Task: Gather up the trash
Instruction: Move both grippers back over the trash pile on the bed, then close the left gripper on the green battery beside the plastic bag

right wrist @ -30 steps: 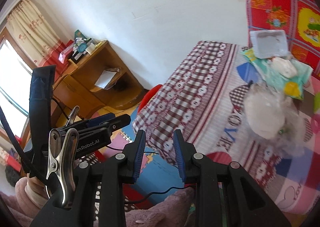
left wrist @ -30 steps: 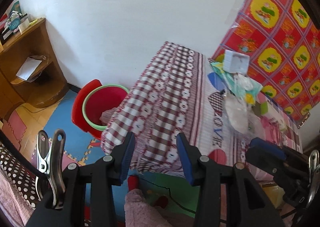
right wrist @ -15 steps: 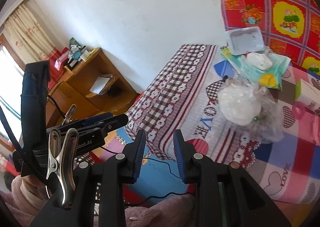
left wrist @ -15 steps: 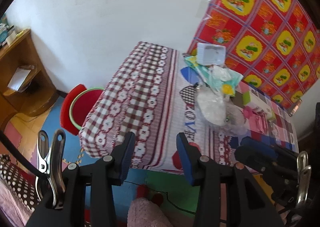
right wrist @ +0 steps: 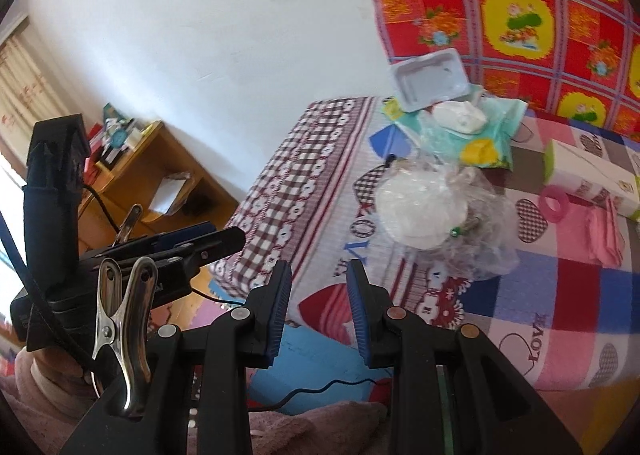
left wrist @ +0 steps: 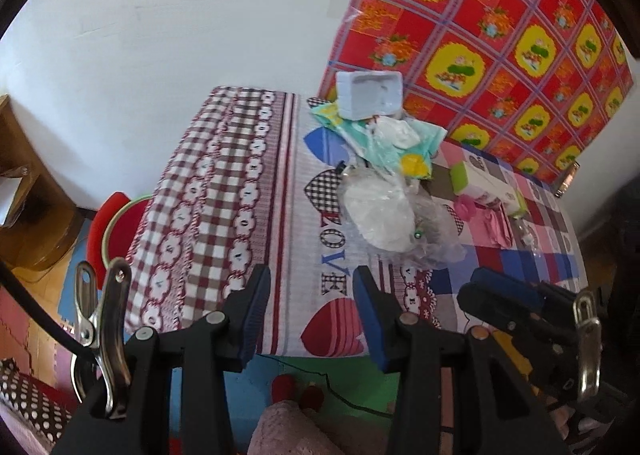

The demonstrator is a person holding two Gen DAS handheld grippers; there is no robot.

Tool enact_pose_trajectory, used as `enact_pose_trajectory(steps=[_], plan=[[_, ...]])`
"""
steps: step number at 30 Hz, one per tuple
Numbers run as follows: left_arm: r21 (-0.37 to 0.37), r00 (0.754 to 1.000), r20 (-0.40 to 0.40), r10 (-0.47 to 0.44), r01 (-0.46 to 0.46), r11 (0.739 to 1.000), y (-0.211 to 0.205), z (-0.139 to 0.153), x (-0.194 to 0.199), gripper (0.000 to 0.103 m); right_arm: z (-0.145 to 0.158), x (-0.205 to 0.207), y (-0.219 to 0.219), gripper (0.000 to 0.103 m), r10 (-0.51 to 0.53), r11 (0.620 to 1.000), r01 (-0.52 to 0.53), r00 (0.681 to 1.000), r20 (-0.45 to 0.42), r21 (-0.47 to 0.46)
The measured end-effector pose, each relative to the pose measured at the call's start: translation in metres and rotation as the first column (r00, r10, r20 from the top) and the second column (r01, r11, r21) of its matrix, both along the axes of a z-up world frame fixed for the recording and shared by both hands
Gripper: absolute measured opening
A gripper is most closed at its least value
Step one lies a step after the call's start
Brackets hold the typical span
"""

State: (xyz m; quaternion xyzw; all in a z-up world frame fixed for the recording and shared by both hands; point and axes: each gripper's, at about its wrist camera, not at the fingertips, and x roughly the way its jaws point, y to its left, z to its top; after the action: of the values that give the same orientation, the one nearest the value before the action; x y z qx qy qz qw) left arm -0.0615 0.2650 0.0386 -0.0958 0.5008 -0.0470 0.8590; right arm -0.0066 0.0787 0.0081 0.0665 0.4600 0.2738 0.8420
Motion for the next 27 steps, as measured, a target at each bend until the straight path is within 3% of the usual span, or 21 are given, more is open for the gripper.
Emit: enact_pose_trajectory(steps=[14, 27], plan=[[0.014, 0.997, -0.020, -0.071, 0.072, 0.997, -0.032, -0.014, 0.034, 0.045, -0.015, 0.026, -0.038, 0.030, -0.114, 0.993, 0.113, 0.993, -0.021, -0.026], [0.028, 0.998, -0.050, -0.029, 0.031, 0.999, -0.094, -0.027, 0.066, 0.044, -0.028, 0.065, -0.103, 0.030, -0.079, 0.996, 0.077, 0.996, -0.047, -0.052]])
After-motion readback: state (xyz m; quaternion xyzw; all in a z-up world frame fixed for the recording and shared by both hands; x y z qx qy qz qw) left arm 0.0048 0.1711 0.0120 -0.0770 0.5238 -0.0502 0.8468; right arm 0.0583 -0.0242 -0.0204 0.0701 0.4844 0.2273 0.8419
